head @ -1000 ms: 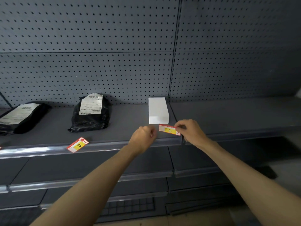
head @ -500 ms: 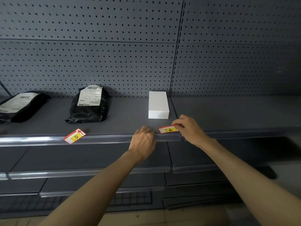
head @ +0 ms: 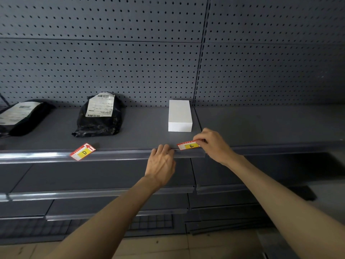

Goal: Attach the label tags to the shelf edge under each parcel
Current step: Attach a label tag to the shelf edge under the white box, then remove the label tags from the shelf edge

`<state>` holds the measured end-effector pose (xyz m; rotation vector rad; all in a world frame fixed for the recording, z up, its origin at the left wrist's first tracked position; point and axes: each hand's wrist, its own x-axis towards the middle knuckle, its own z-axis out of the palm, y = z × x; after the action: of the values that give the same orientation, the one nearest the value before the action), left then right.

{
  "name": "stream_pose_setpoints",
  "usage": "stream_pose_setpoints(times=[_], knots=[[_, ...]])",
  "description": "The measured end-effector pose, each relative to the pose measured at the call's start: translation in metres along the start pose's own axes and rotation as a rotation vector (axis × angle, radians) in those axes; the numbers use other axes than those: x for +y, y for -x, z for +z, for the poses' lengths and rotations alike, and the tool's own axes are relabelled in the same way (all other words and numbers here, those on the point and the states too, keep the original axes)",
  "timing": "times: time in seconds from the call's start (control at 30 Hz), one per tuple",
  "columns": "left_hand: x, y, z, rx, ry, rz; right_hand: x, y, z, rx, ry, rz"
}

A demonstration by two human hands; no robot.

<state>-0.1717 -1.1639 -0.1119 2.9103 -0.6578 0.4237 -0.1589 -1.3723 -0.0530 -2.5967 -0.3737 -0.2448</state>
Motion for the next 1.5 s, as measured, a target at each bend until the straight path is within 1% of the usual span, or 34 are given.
stream_pose_setpoints(times=[0.2,0.5,0.67,0.83,0.97,1.07,1.2,1.37,1.5], knots=[[0.001,-0.003,-0.004,0.003,0.026,-0.025,-0.004,0.002,0.0,-0.024,-0.012,0.003],[-0.003,-0.003,-0.004,-0.005,0.064,-0.021,-0.009,-0.005,0.011,-0.075,0.103,-0.052],[-0.005,-0.006,-0.004,-0.022,0.072,-0.014,-0.01,-0.005,0.019,-0.091,0.144,-0.034],[-0.012,-0.011,-0.013,-0.064,0.1,0.003,-0.017,-0.004,0.01,-0.053,0.152,0.013],[-0.034,-0.014,-0.041,-0.042,0.116,-0.024,-0.037,-0.006,-0.002,0.018,0.276,-0.019],[-0.066,-0.01,-0.073,-0.037,0.095,-0.073,-0.07,-0.015,0.001,0.041,0.319,-0.085],[-0.127,0.012,-0.124,-0.014,0.049,-0.15,-0.138,-0.037,0.017,0.064,0.29,-0.178],[-0.22,0.072,-0.185,0.038,0.013,-0.293,-0.247,-0.066,0.056,0.031,0.251,-0.273],[-0.3,0.136,-0.228,0.044,-0.023,-0.395,-0.345,-0.085,0.095,-0.004,0.196,-0.323]])
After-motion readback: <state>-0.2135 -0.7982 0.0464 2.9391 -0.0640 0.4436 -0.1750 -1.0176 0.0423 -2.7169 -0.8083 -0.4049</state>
